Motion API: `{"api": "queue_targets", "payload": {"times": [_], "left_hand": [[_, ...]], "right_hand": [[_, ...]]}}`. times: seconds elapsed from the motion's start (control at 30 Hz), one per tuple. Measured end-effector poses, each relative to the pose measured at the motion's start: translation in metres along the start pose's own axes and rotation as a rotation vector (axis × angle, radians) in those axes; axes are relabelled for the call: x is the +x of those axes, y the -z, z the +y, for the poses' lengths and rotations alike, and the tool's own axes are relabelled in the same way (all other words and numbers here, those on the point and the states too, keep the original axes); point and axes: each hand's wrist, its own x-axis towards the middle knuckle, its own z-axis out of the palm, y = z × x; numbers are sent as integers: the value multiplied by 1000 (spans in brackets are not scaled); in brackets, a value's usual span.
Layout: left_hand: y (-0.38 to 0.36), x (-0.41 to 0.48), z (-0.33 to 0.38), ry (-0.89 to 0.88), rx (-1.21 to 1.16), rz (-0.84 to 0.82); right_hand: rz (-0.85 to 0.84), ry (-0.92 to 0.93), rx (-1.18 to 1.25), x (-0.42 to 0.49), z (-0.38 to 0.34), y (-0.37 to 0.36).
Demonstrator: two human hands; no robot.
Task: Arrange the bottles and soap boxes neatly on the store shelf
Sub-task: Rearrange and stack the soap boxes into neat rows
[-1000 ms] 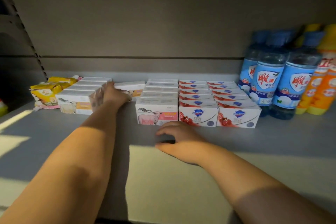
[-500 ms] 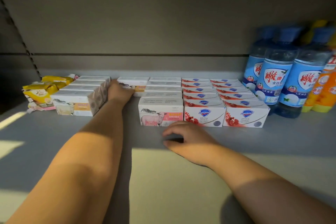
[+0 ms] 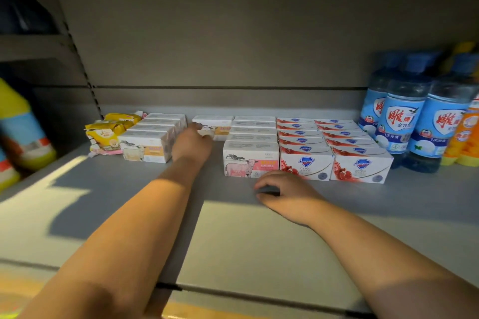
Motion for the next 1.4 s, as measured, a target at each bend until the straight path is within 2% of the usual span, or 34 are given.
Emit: {"api": "queue_targets", "payload": {"times": [0.1, 0.17, 0.23, 0.3, 0.53, 0.7, 0.83, 0.93, 1.07, 1.17, 1.23, 1.33, 1.4], "left_hand": [[30, -1, -16, -184, 227, 172], [43, 3, -35, -200, 501, 96], [51, 5, -56, -131, 648, -50], [53, 7, -72, -133, 602, -100], [59, 3, -74, -165, 546, -92], [66, -10, -70, -132, 562, 48], [72, -22, -70, -17, 567, 36], [78, -27, -69, -10, 528, 88], [88, -44, -48, 88, 280, 276], [88, -69, -19, 85, -60, 365], [88, -86, -2, 124, -422, 422], [92, -90, 20, 308, -922, 395], [91, -85, 35, 426, -1083, 263]], "right_hand": [[3, -9, -24, -1, -2, 0], [18, -6, -38, -2, -3, 0], [34, 1, -60, -3, -4, -1], [46, 9, -75, -2, -3, -1], [46, 5, -75, 1, 1, -2], [59, -8, -72, 1, 1, -2], [69, -17, -80, 1, -1, -3], [70, -30, -111, 1, -2, -2], [73, -57, -143, -3, -6, 0], [114, -68, -152, -8, -11, 3], [126, -70, -133, -13, -13, 3], [167, -38, -10, -19, -13, 2], [227, -6, 35, -22, -14, 3]]}}
